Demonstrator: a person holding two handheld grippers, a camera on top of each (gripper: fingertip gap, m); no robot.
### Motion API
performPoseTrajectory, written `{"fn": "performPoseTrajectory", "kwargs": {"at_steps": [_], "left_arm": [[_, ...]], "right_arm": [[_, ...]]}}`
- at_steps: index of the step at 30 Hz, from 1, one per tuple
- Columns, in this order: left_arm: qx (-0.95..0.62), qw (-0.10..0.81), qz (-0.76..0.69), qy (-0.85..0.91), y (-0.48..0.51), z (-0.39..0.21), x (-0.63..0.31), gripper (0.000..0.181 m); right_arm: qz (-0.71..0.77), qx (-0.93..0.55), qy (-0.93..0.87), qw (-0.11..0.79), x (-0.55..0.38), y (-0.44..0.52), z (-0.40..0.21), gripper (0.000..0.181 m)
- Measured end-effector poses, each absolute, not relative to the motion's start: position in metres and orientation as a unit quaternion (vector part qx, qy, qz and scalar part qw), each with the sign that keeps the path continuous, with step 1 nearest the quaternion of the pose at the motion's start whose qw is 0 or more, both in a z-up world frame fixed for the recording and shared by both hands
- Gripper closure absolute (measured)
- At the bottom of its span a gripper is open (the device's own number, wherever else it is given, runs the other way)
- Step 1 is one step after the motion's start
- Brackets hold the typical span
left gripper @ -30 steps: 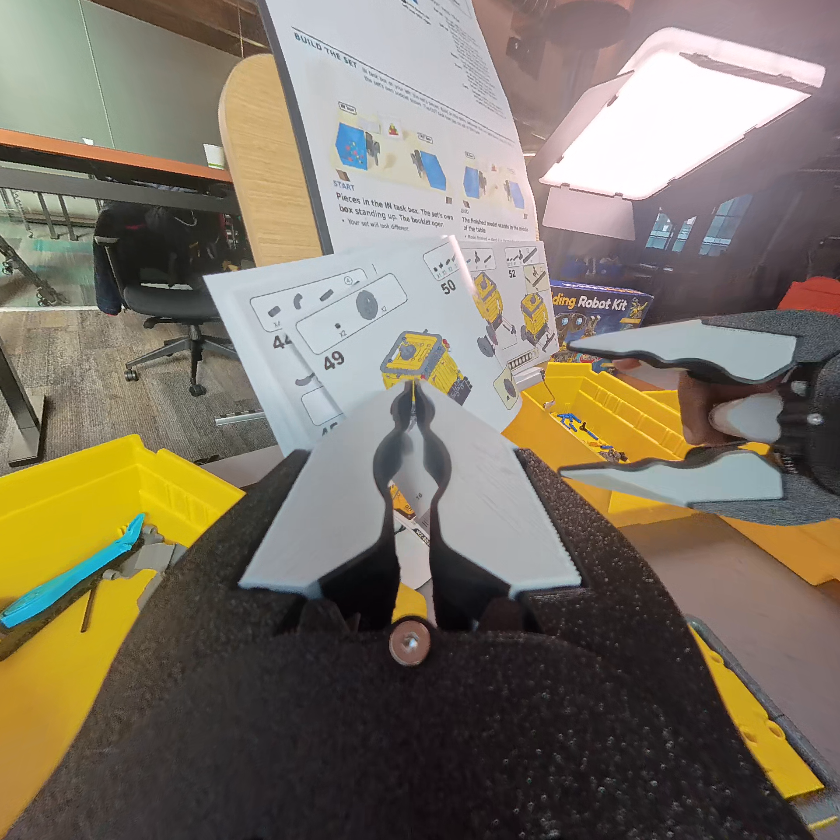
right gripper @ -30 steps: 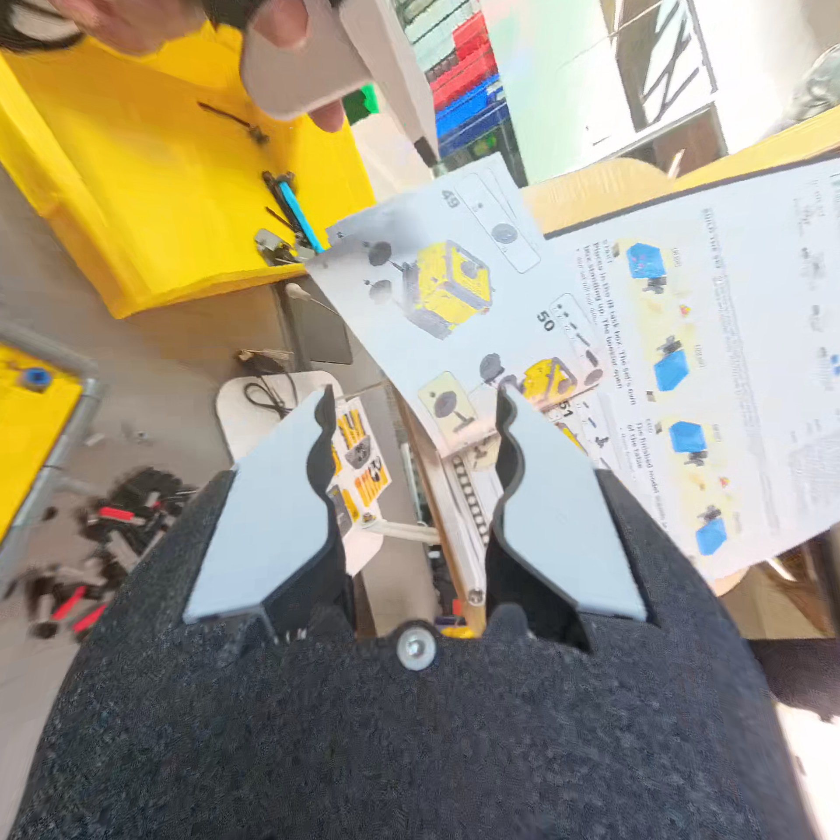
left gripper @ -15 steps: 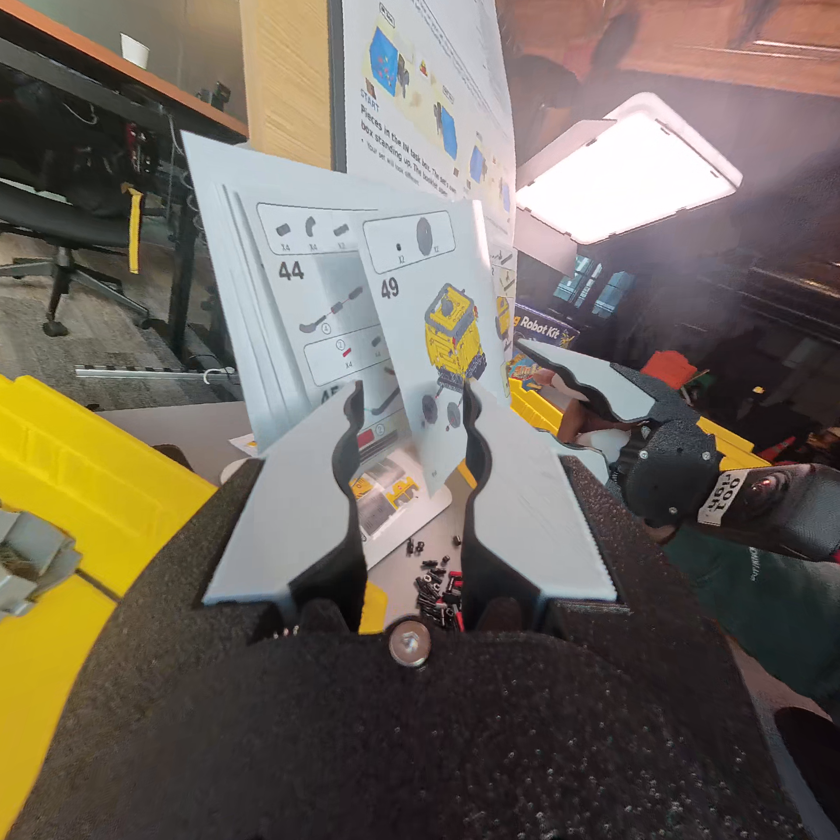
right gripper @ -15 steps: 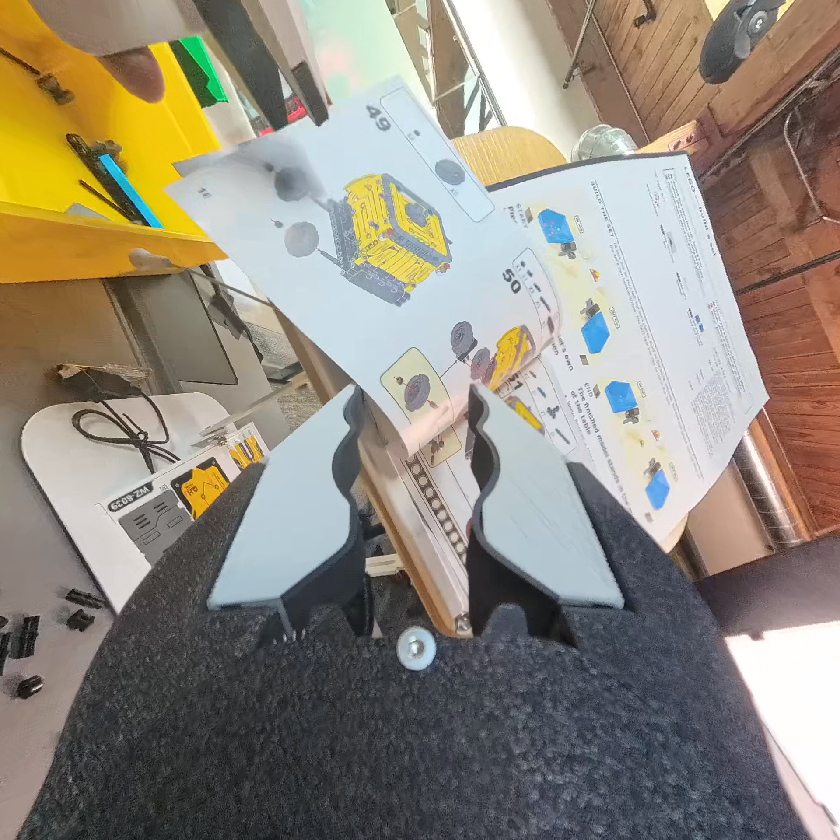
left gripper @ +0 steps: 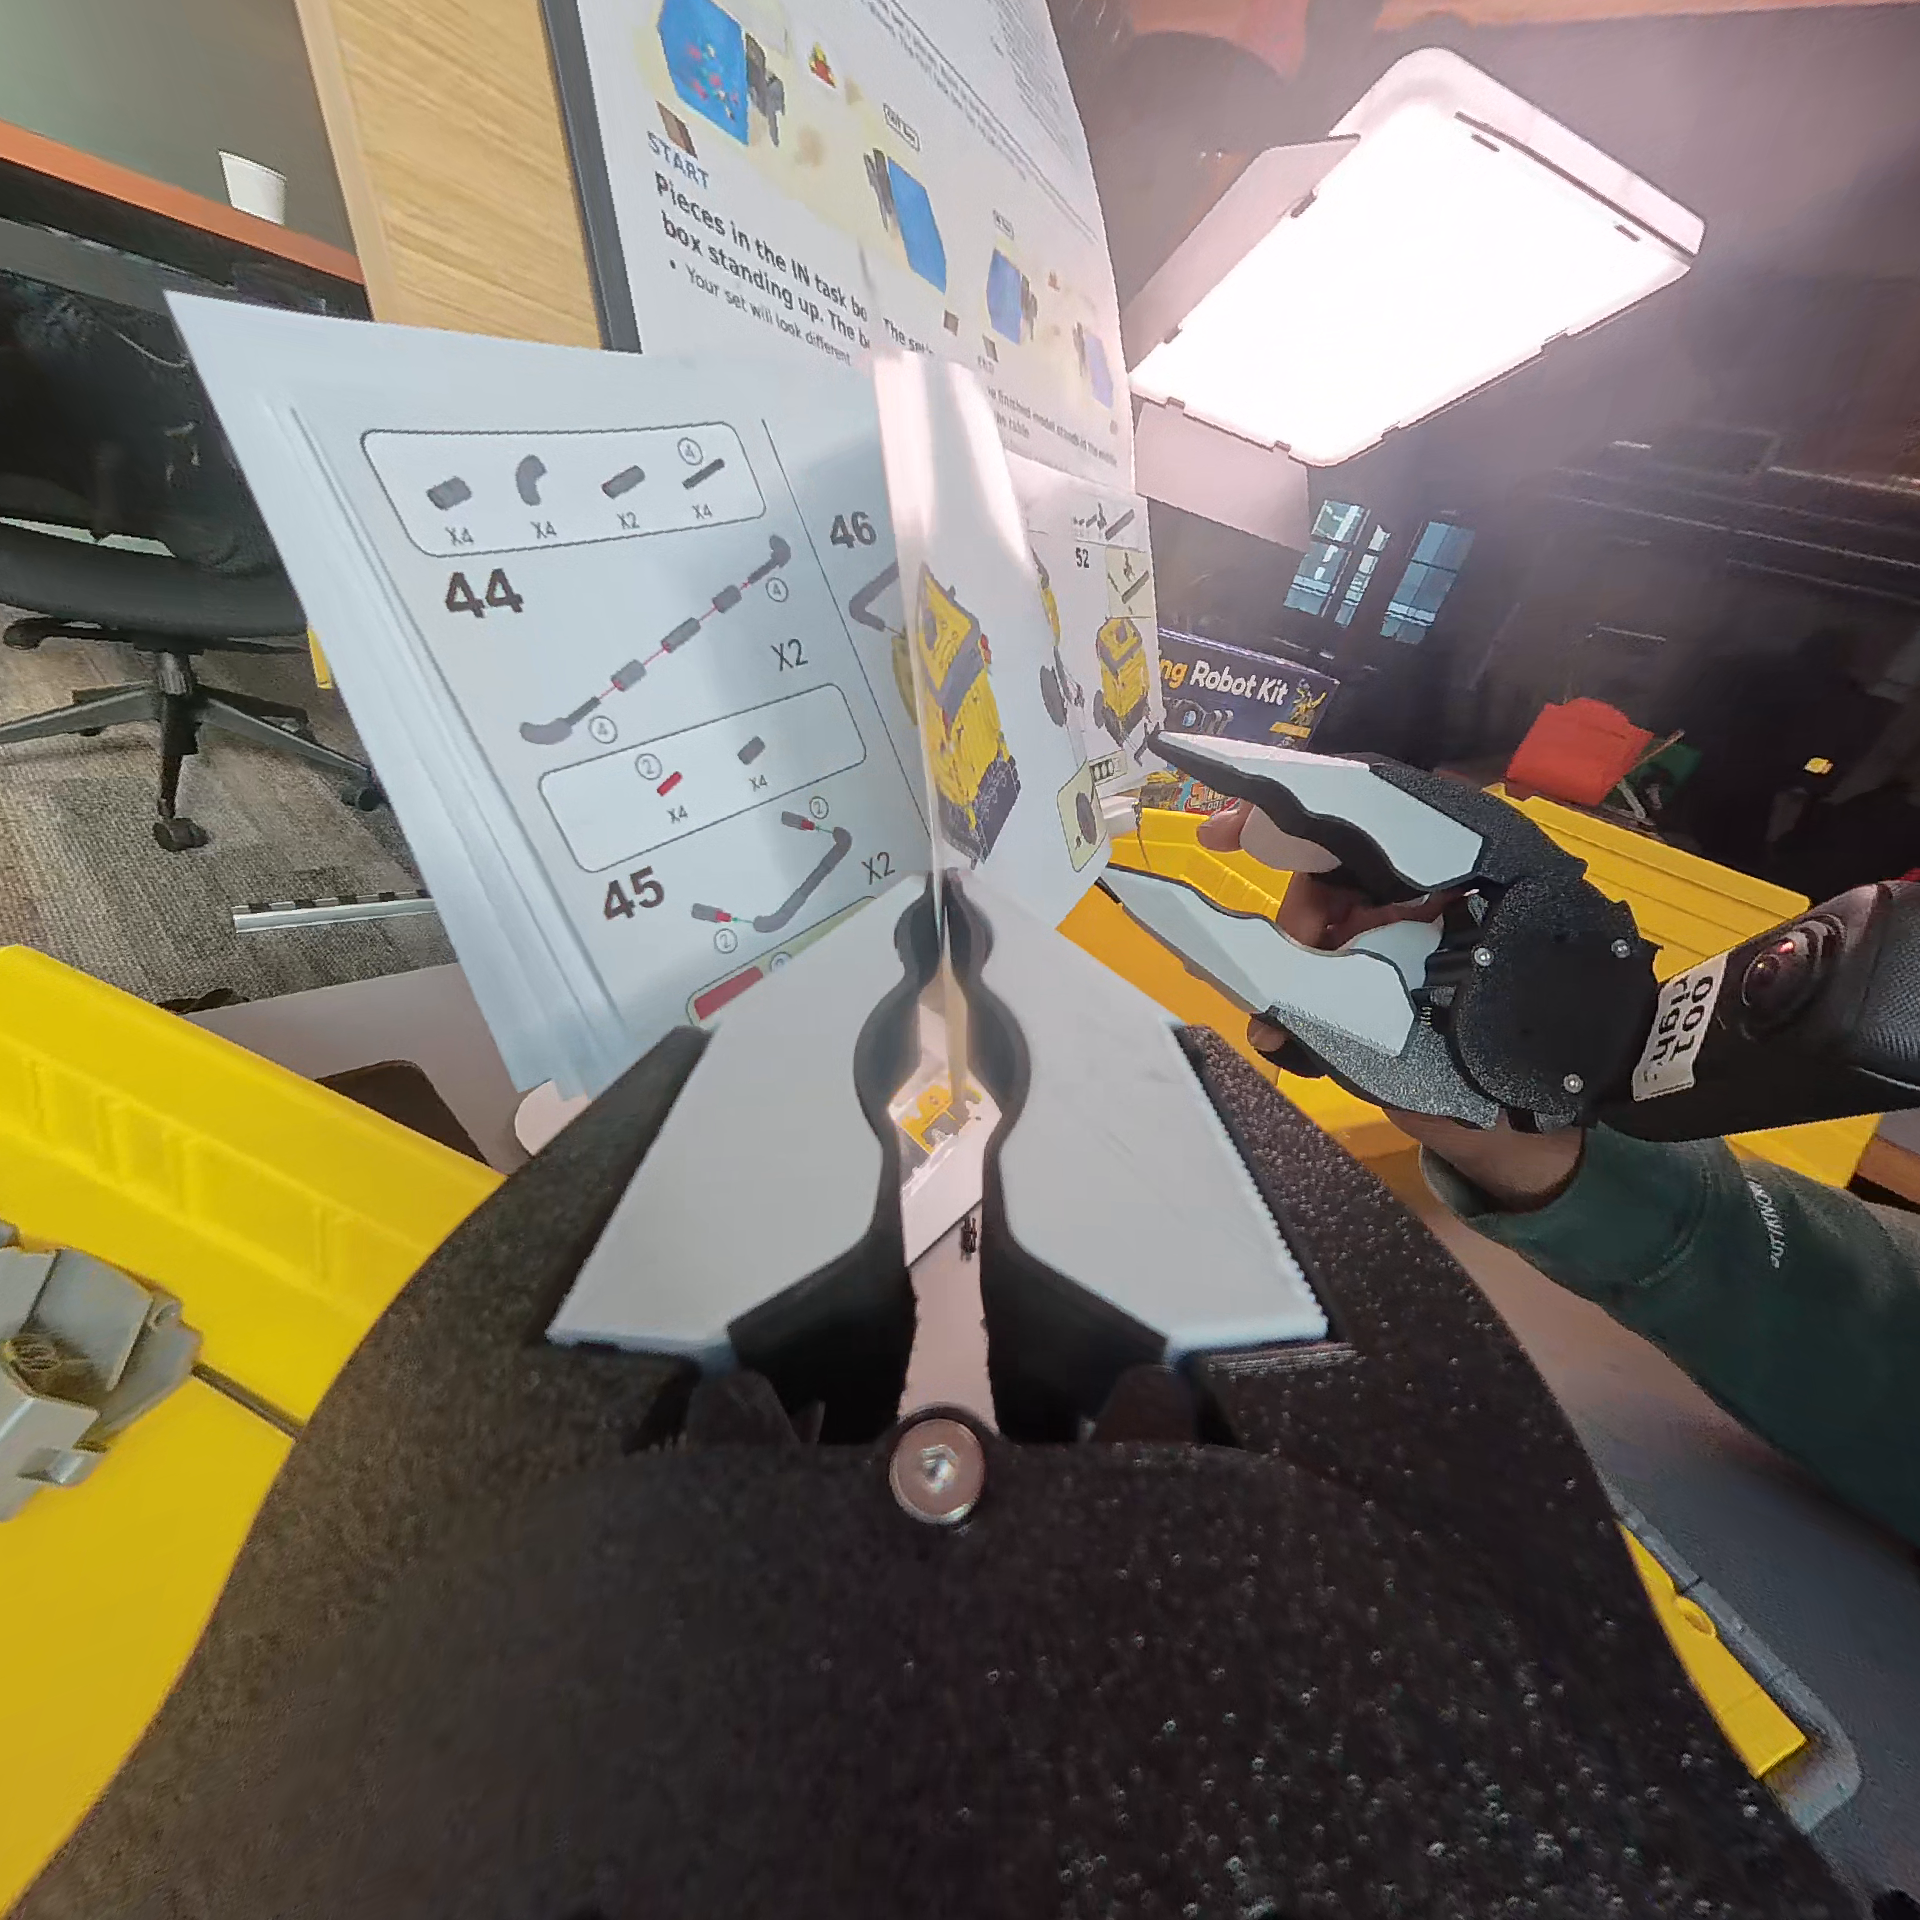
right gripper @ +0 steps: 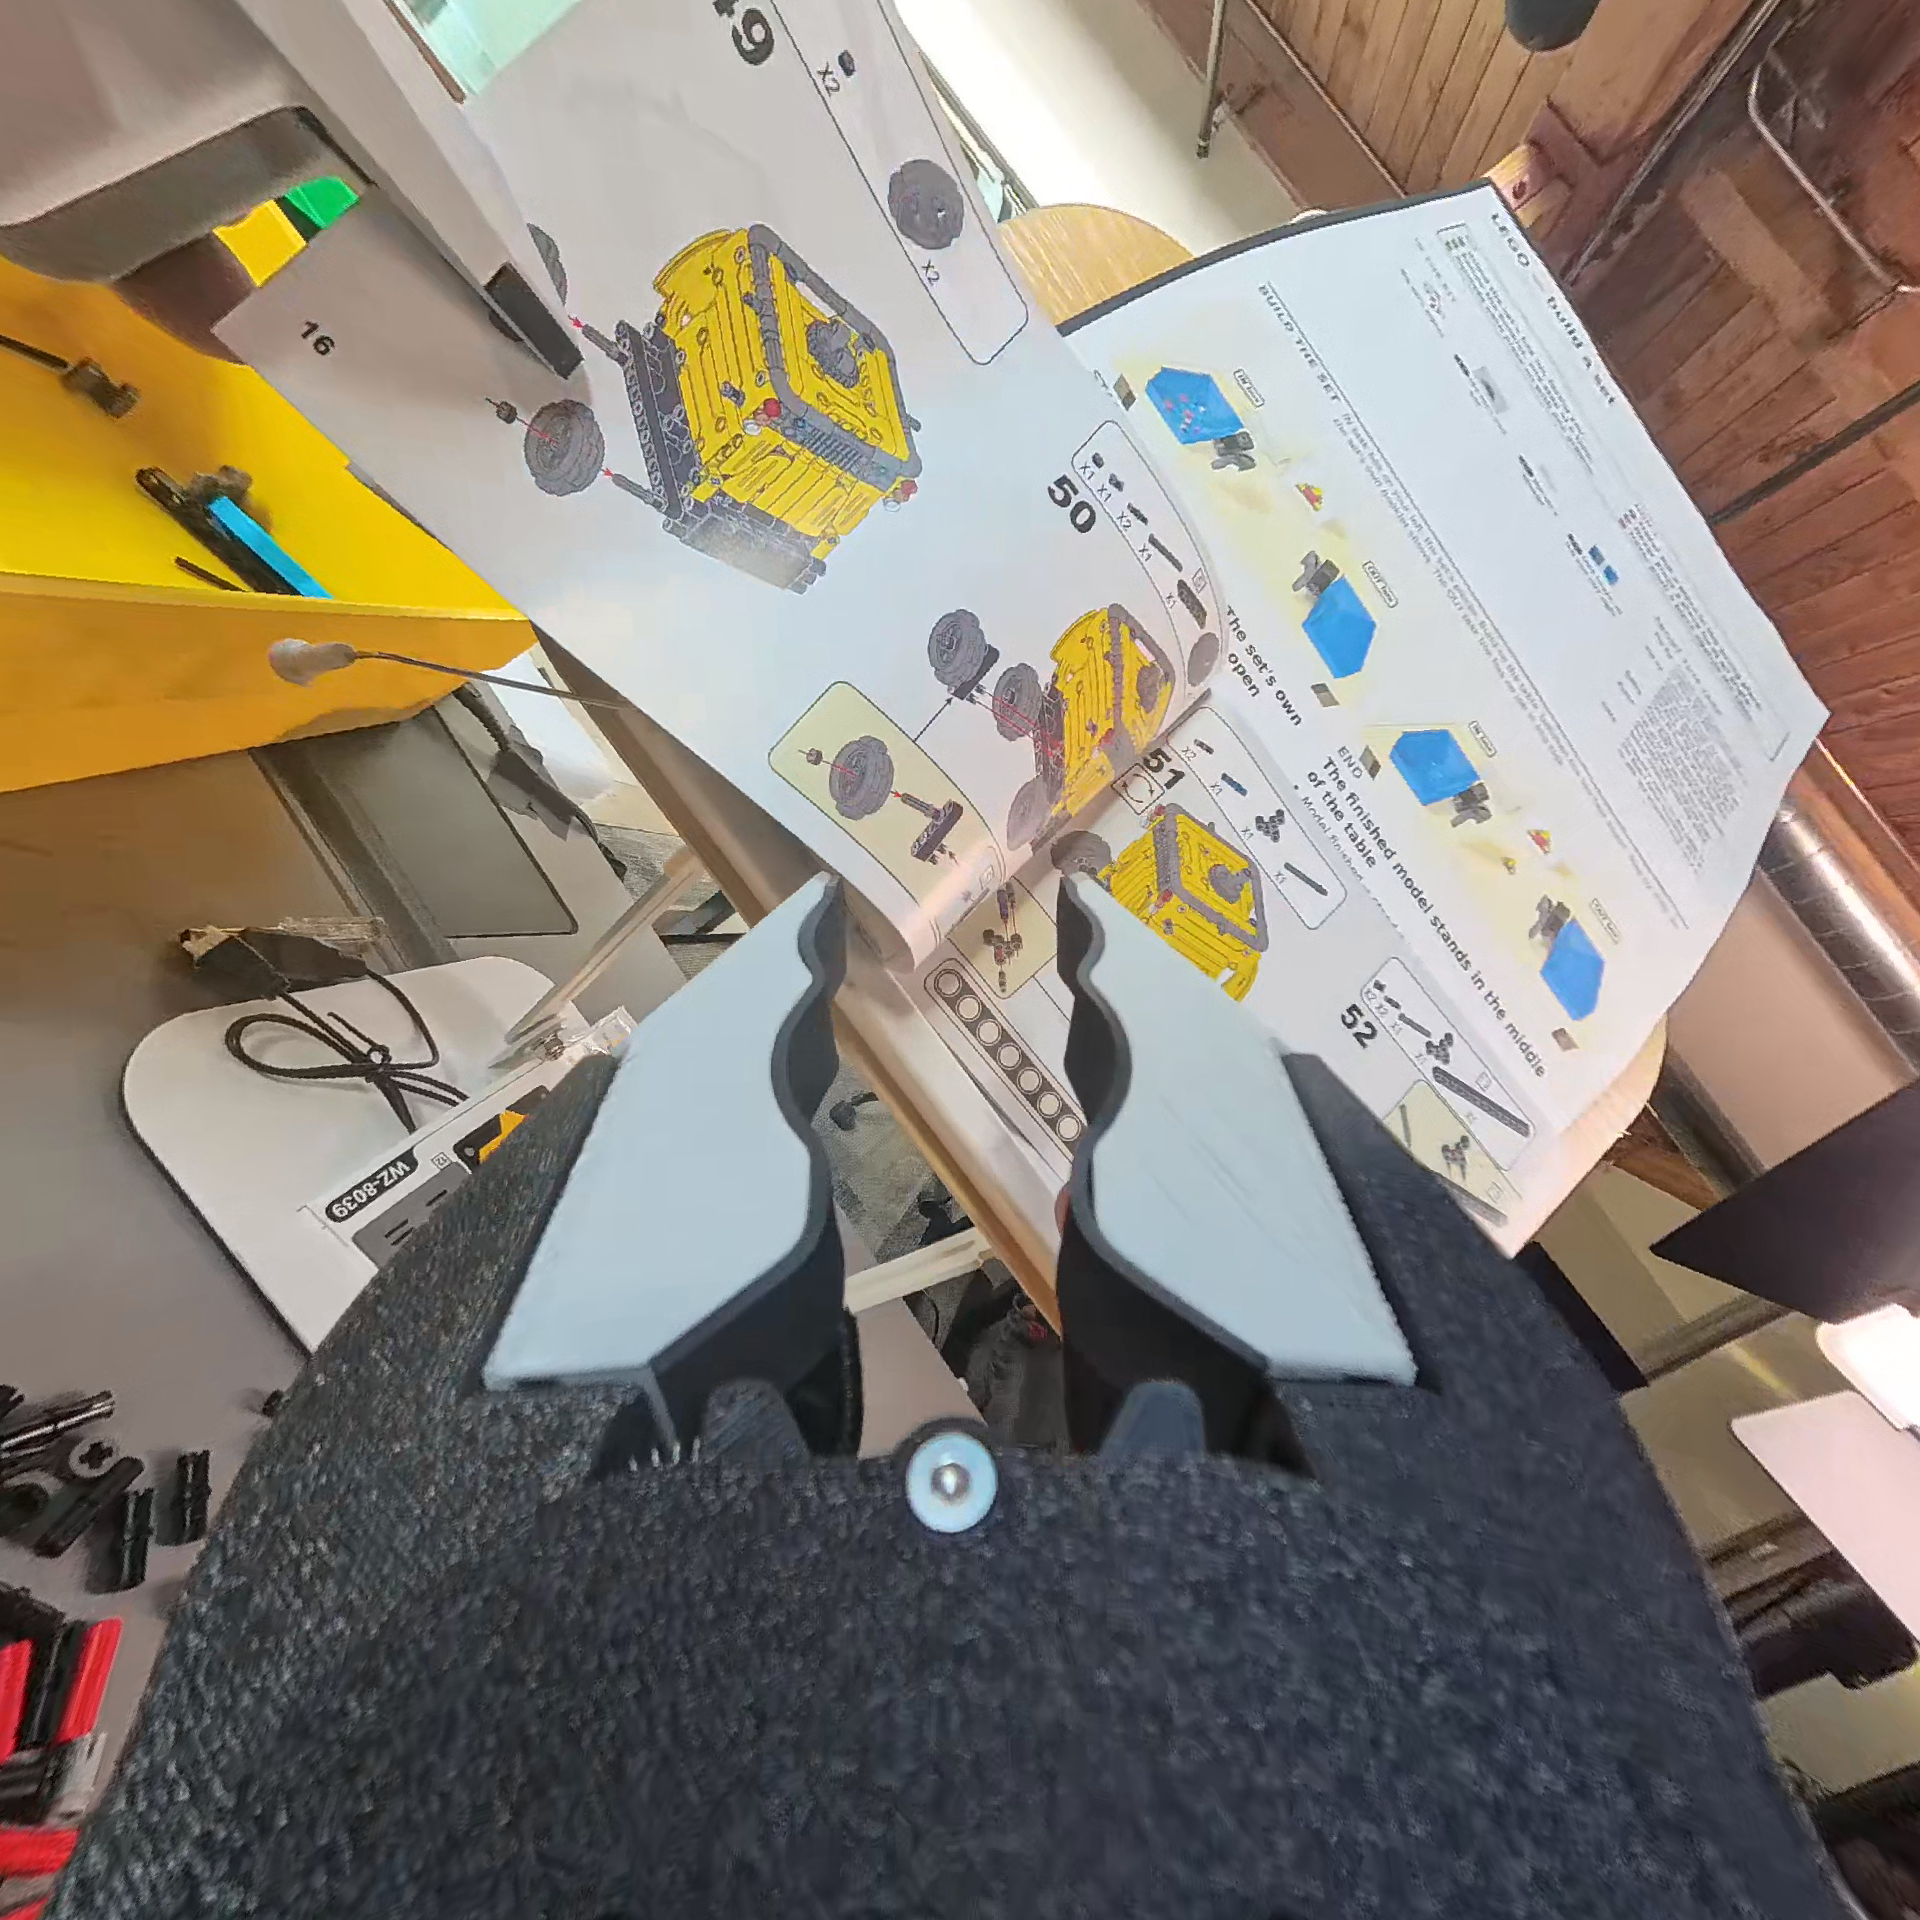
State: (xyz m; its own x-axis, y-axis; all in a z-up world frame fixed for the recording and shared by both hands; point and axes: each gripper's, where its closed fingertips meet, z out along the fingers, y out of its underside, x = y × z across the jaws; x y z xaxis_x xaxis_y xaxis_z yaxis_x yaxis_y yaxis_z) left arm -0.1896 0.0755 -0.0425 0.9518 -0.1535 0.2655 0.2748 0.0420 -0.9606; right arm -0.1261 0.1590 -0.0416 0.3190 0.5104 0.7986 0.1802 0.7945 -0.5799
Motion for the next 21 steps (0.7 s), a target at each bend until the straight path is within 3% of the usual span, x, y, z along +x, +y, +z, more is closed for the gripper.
{"fn": "performPoseTrajectory", "kwargs": {"at_steps": [21], "left_arm": [[-0.669,0.726,-0.153,-0.048,0.064,-0.039,-0.206,0.179]], "right_arm": [[0.118,-0.275,-0.571,0.764,-0.158,0.143,-0.045,0.138]]}}
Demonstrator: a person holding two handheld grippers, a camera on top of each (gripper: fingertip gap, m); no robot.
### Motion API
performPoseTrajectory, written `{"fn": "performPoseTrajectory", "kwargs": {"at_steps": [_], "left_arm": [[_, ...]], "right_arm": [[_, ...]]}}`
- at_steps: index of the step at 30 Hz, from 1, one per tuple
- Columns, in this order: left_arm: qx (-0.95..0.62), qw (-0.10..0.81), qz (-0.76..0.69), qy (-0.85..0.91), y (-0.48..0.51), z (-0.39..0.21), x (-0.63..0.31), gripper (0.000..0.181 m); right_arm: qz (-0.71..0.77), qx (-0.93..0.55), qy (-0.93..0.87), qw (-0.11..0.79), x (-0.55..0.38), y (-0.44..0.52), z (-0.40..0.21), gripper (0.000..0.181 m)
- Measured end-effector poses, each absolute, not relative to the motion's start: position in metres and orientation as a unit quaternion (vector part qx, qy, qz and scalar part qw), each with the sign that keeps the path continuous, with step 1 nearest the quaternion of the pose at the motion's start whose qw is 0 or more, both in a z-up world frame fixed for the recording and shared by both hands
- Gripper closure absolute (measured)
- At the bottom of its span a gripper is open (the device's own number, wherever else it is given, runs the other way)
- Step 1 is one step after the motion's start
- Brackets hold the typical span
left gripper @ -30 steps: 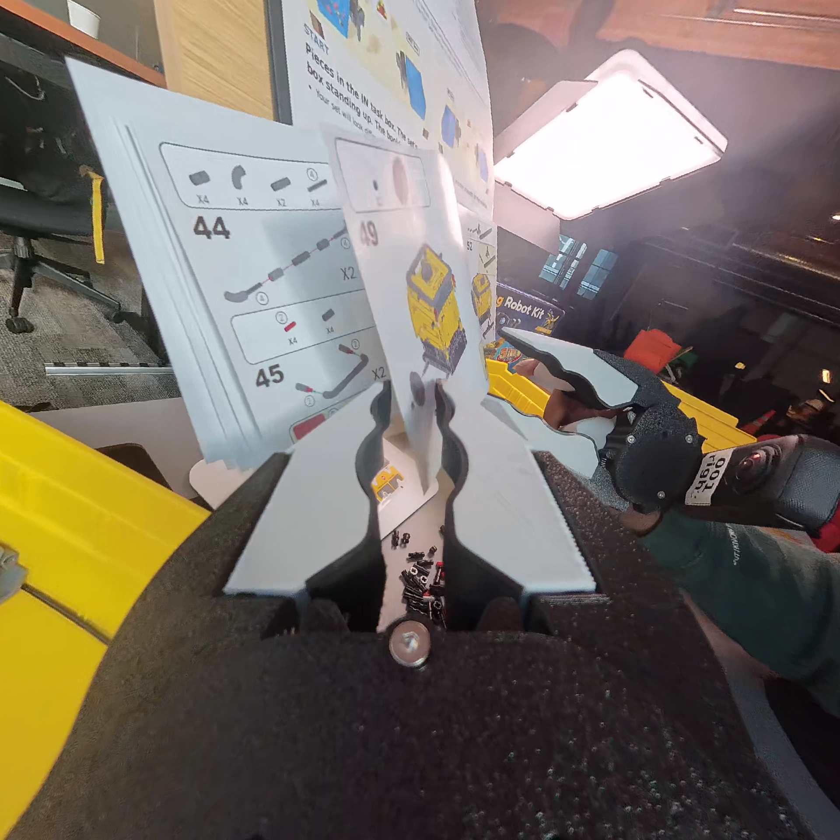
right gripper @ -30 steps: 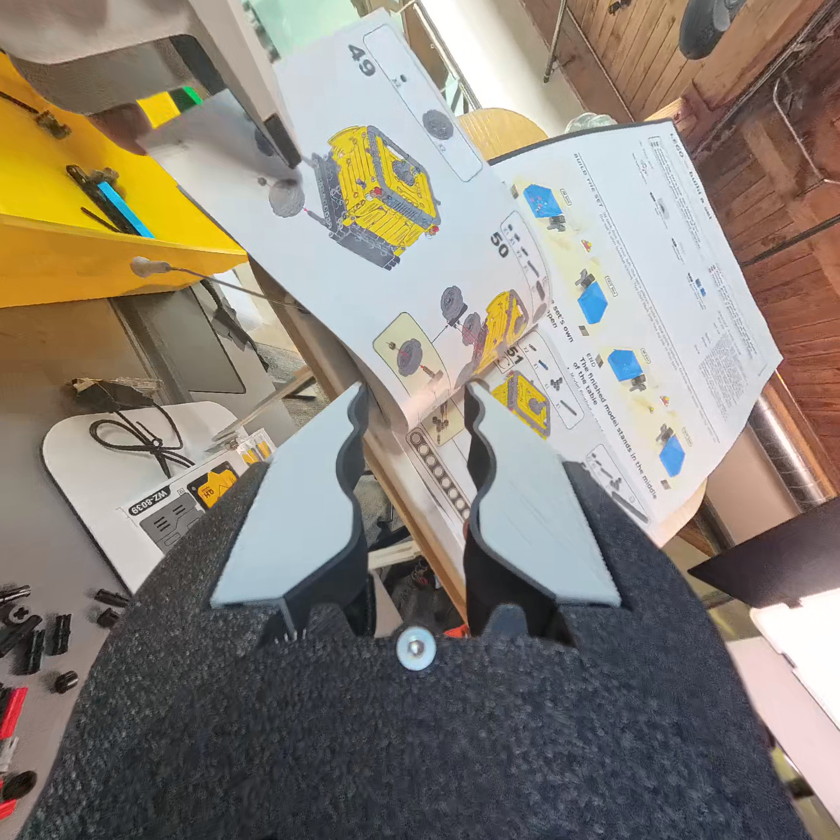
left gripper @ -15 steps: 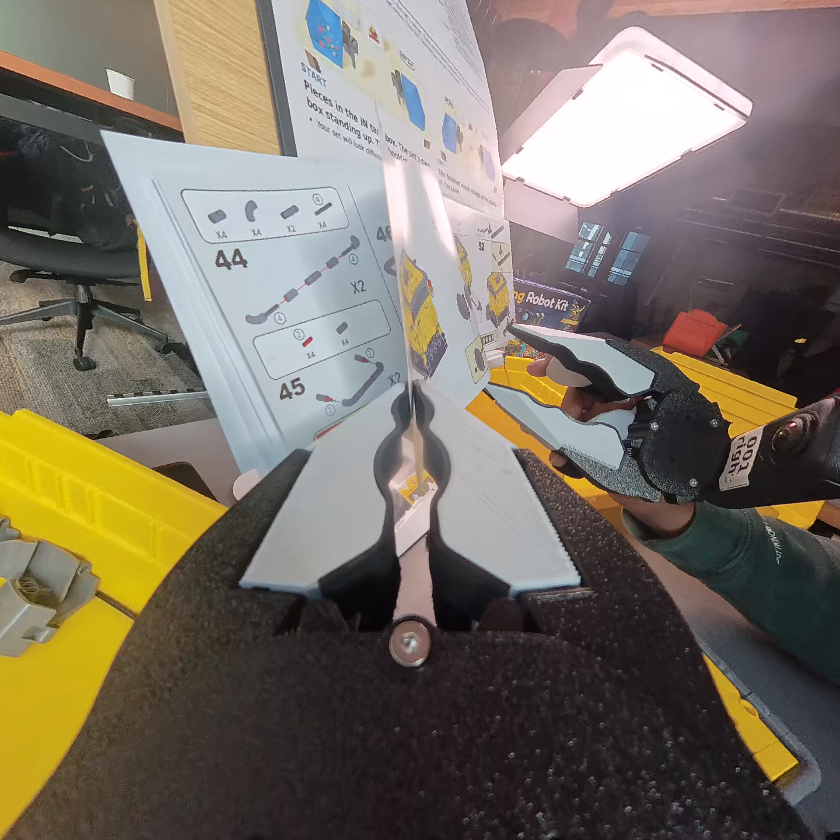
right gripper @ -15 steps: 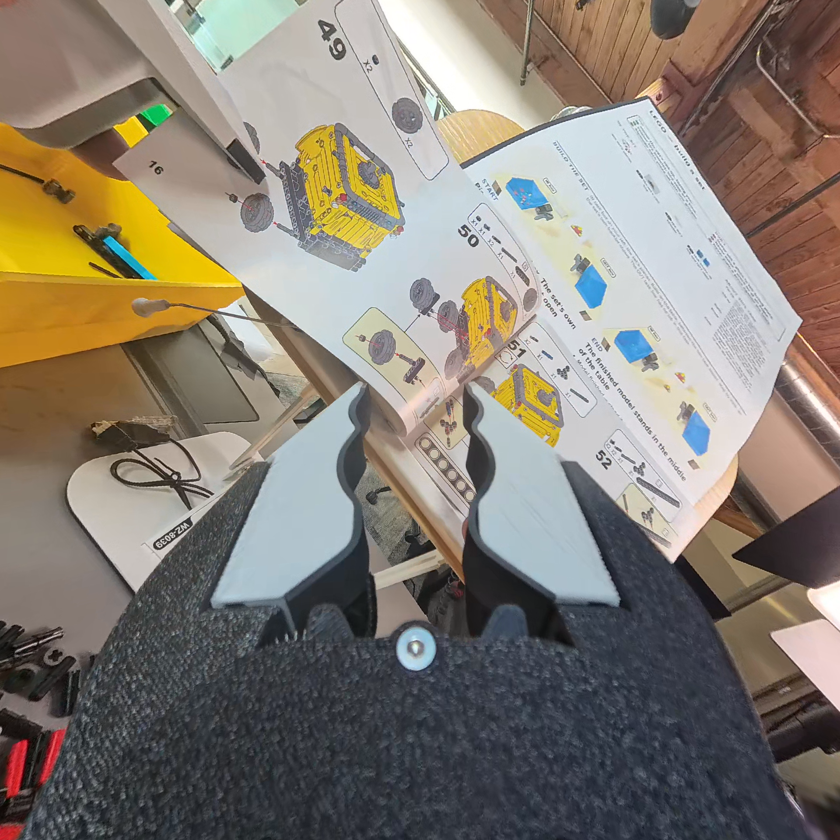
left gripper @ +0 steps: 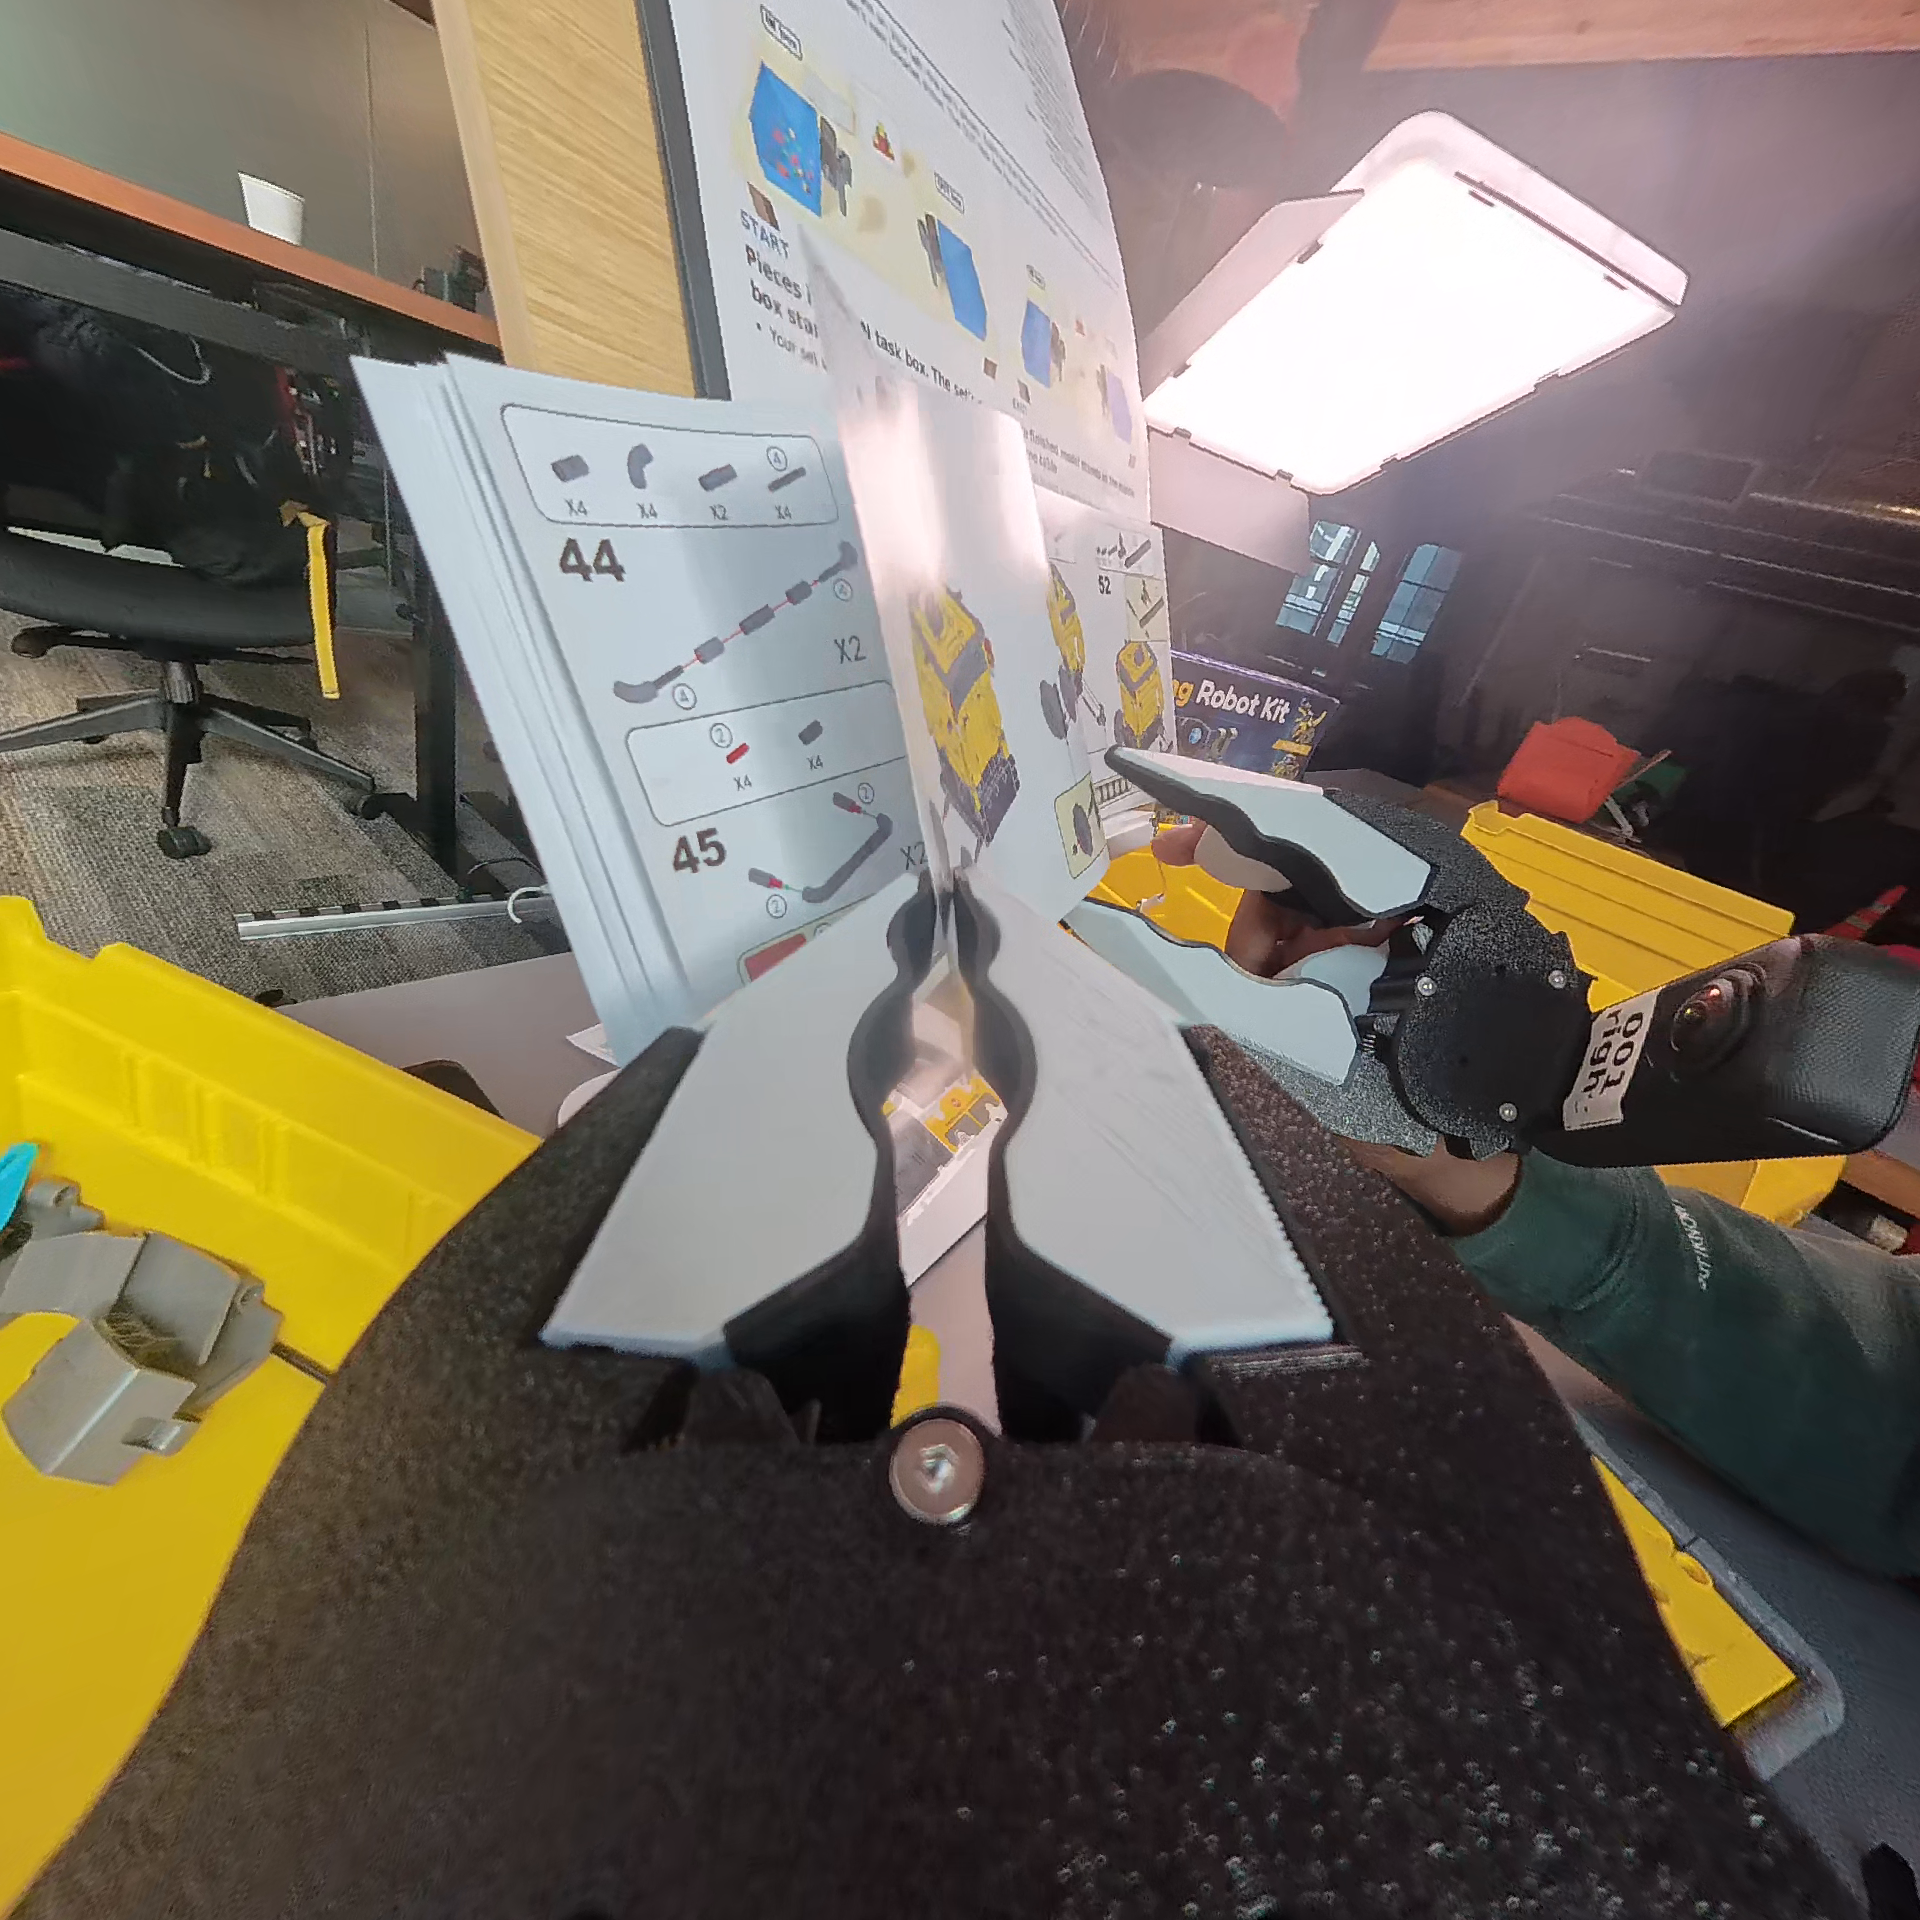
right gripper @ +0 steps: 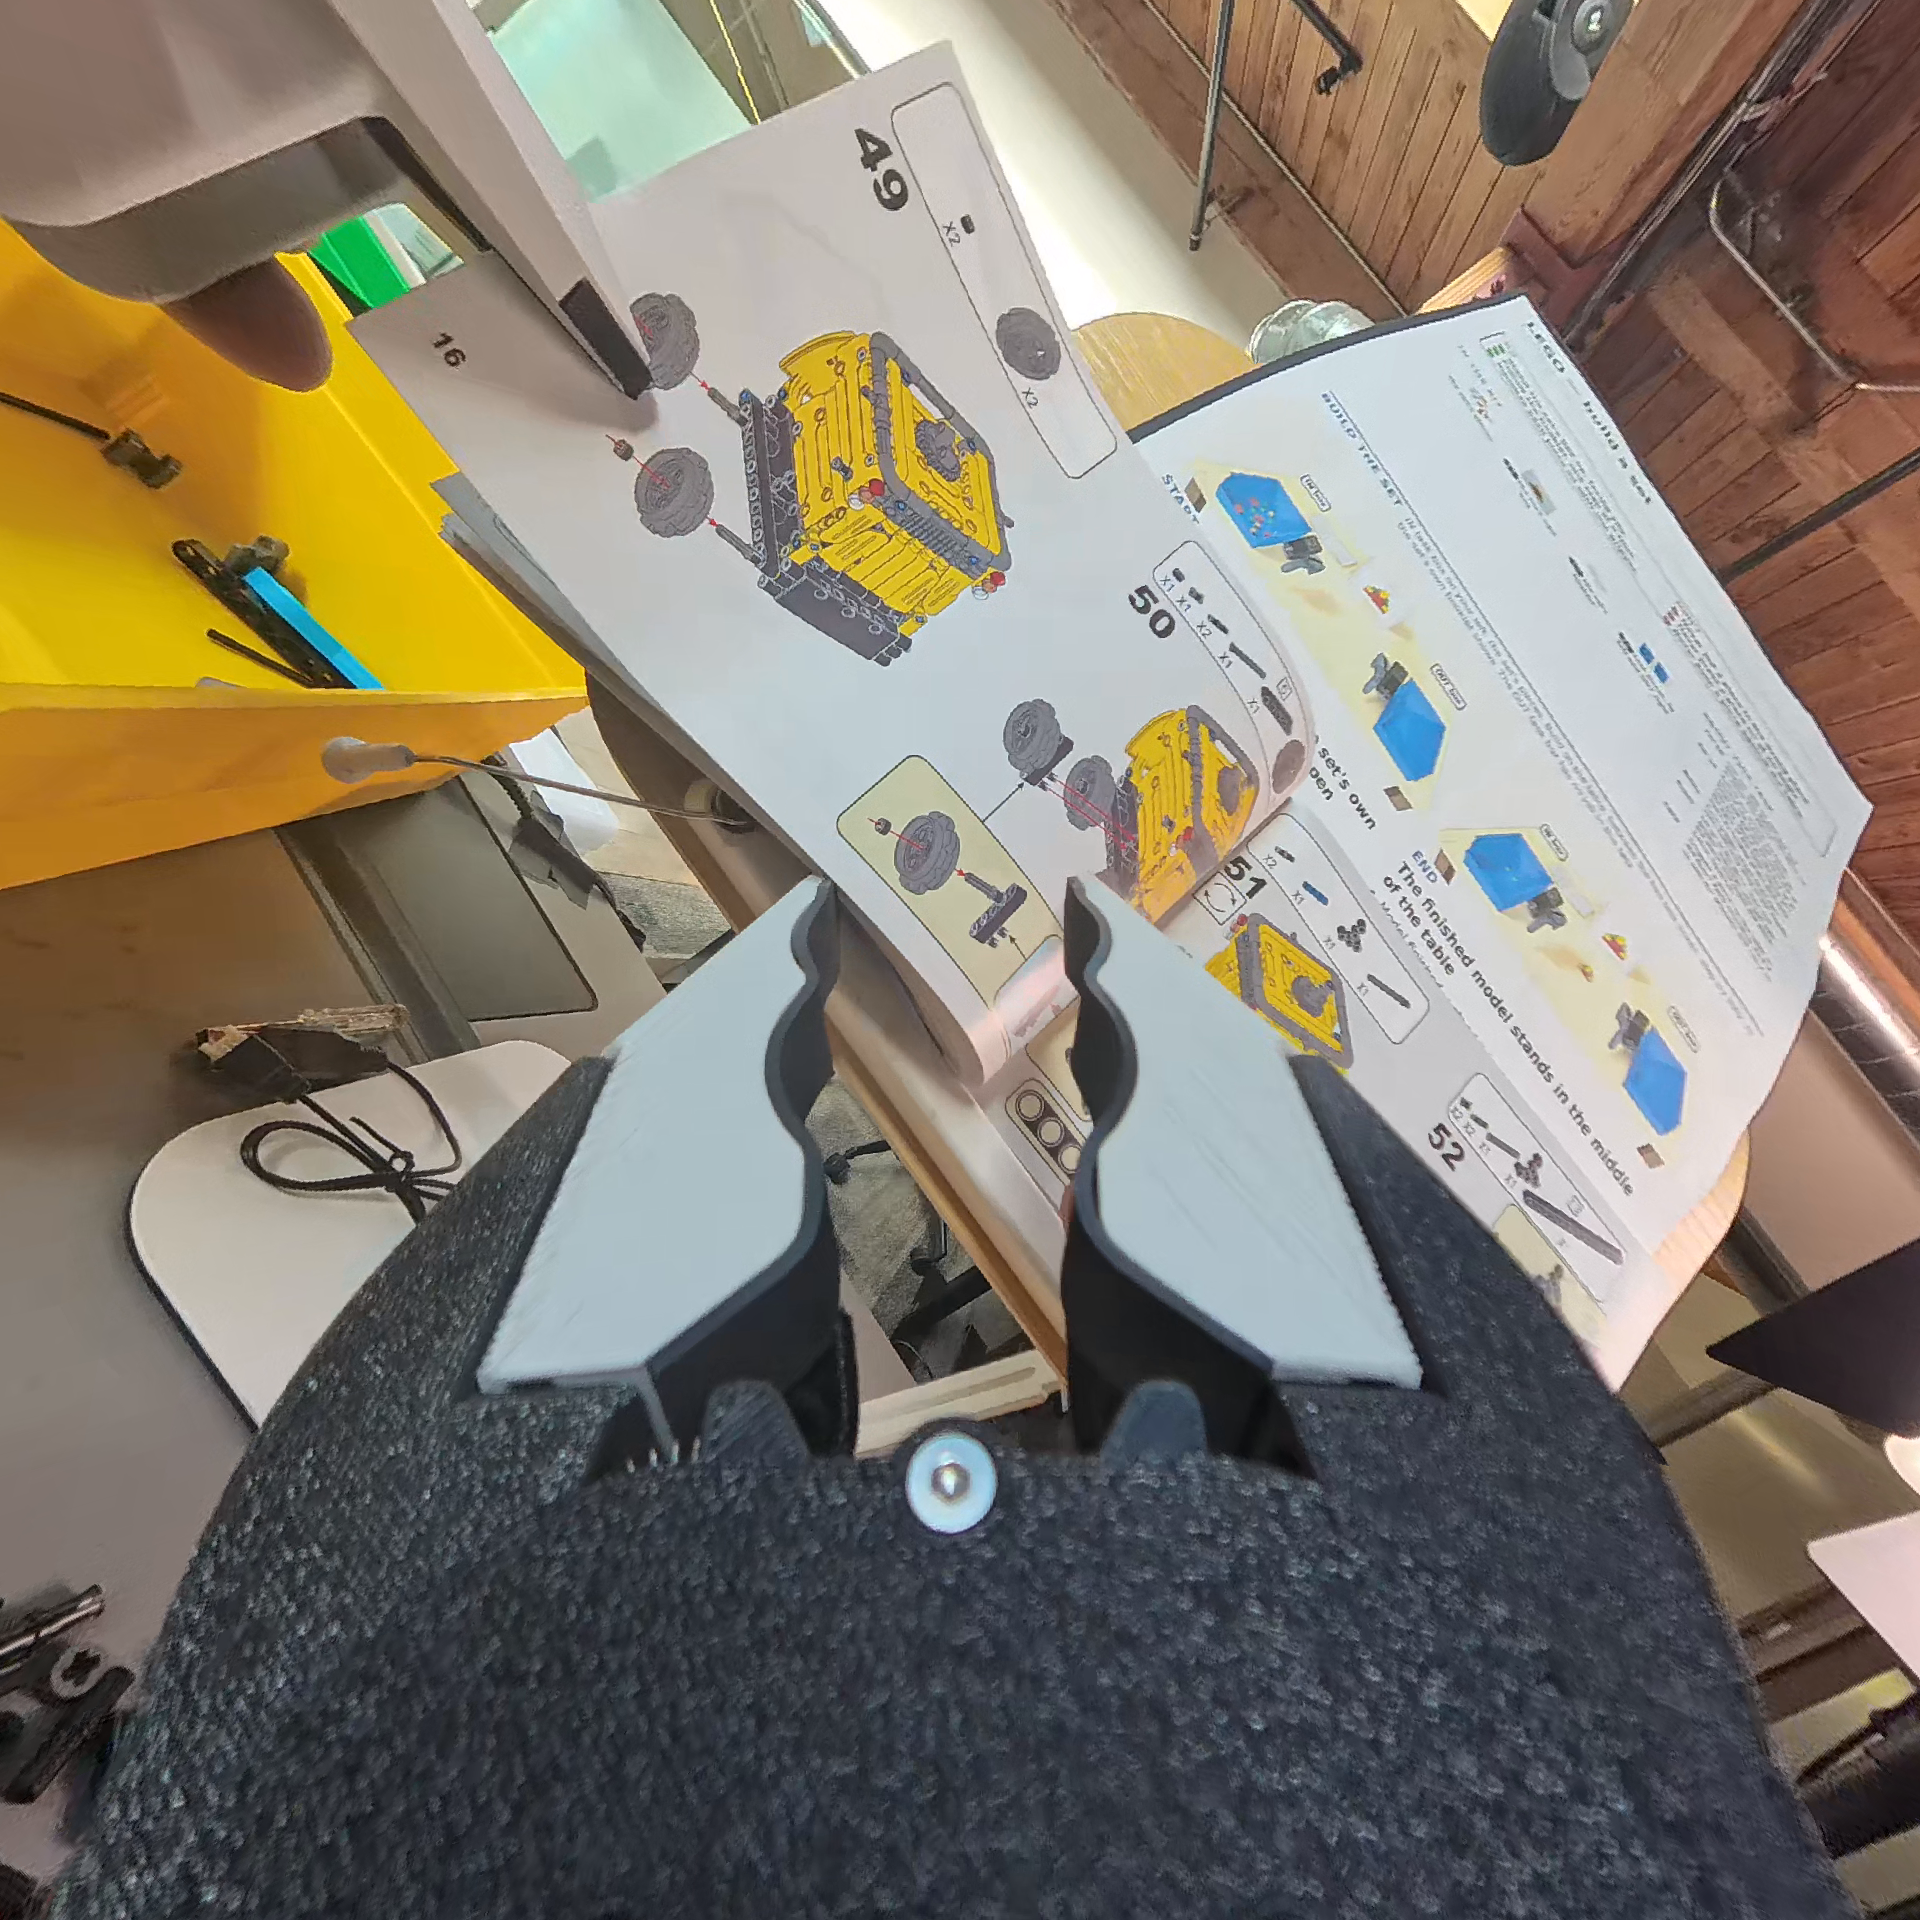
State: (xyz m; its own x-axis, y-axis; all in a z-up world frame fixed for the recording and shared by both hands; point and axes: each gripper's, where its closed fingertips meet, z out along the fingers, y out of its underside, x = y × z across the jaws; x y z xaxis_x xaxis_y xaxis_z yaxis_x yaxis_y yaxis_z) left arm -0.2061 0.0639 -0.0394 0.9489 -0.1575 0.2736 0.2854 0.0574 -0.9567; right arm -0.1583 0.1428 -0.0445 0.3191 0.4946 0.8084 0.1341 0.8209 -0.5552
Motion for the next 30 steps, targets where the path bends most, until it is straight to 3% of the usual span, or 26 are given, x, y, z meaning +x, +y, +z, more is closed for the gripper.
{"fn": "performPoseTrajectory", "kwargs": {"at_steps": [22,30], "left_arm": [[-0.669,0.727,-0.152,-0.039,0.061,-0.035,-0.204,0.181],[-0.642,0.736,-0.215,-0.004,0.059,-0.005,-0.161,0.181]], "right_arm": [[0.13,-0.273,-0.581,0.756,-0.167,0.126,-0.05,0.141],[0.126,-0.281,-0.559,0.77,-0.163,0.113,-0.037,0.126]]}}
